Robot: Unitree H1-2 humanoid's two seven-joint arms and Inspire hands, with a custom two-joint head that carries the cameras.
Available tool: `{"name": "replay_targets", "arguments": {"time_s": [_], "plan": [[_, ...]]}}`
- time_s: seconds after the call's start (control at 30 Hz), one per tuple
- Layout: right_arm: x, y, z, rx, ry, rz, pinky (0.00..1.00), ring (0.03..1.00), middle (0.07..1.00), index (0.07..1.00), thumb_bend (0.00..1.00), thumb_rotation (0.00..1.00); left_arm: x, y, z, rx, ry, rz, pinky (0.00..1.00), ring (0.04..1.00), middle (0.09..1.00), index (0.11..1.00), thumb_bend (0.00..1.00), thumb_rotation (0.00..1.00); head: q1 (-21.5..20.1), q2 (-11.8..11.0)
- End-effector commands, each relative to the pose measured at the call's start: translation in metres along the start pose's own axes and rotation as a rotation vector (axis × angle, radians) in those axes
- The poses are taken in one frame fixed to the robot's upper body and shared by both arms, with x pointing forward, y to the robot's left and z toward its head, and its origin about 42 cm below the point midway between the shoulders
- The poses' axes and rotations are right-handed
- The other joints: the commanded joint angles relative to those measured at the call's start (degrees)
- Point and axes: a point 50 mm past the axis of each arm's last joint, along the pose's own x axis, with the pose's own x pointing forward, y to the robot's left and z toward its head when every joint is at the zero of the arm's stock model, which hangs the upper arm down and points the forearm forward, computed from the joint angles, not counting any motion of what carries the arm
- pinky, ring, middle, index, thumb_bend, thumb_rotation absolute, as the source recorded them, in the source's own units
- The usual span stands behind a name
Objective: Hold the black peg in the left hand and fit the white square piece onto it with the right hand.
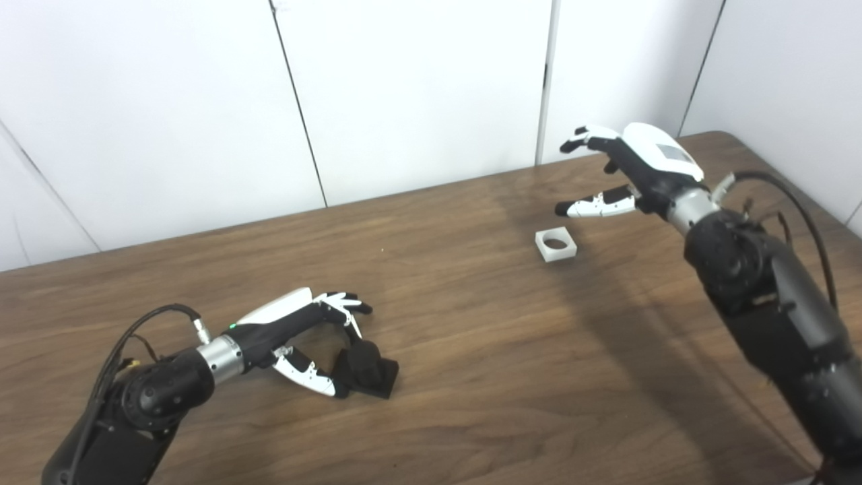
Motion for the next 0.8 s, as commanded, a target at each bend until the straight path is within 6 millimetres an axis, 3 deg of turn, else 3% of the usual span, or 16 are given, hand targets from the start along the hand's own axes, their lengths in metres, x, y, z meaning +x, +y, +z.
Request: {"name": "replay_targets", "arguments": {"time_s": [0.0,0.17,0.3,0.43,0.53,0.57,0.6,0.77], "plan": [[0.016,-0.030,0.003,-0.067,0.008,-0.035,0.71,0.881,0.920,0.794,0.76,0.39,-0.013,-0.043,-0.020,-0.050,0.086,-0.182,0.98,0.984,0.915,0.489,0.52,0.05,0.04,0.07],[0.032,-0.035,-0.003,-0.102,0.041,0.030,0.75,0.901,0.933,0.800,0.77,0.43,-0.015,-0.044,-0.019,-0.052,0.091,-0.181,0.99,0.979,0.915,0.489,0.52,0.05,0.36,0.16],[0.040,-0.035,-0.006,-0.161,0.066,0.076,0.90,0.935,0.952,0.815,0.75,0.51,-0.016,-0.044,-0.019,-0.058,0.088,-0.176,0.98,0.979,0.916,0.489,0.52,0.05,0.68,0.27],[0.048,-0.032,-0.008,-0.210,0.065,0.153,0.97,0.951,0.957,0.824,0.74,0.53,-0.017,-0.044,-0.019,-0.049,0.094,-0.176,0.98,0.984,0.917,0.489,0.52,0.05,1.29,0.49],[0.053,-0.032,-0.013,-0.156,0.025,0.254,0.99,0.994,0.994,0.850,0.84,0.66,-0.017,-0.044,-0.017,-0.049,0.100,-0.175,0.99,0.982,0.917,0.489,0.52,0.05,1.46,0.60],[0.054,-0.032,-0.014,-0.133,0.020,0.283,1.00,0.998,0.998,0.857,0.93,0.68,-0.017,-0.044,-0.017,-0.048,0.104,-0.176,0.98,0.983,0.918,0.489,0.52,0.05,1.50,0.62],[0.054,-0.032,-0.015,-0.117,0.018,0.302,1.00,1.000,1.000,0.855,0.98,0.68,-0.017,-0.044,-0.017,-0.048,0.106,-0.177,0.98,0.984,0.918,0.489,0.52,0.05,1.52,0.64],[0.054,-0.026,-0.013,-0.103,0.019,0.361,1.00,1.000,1.000,0.842,1.00,0.62,-0.017,-0.045,-0.017,-0.051,0.108,-0.178,0.99,0.985,0.918,0.489,0.52,0.05,2.21,0.81]]}}
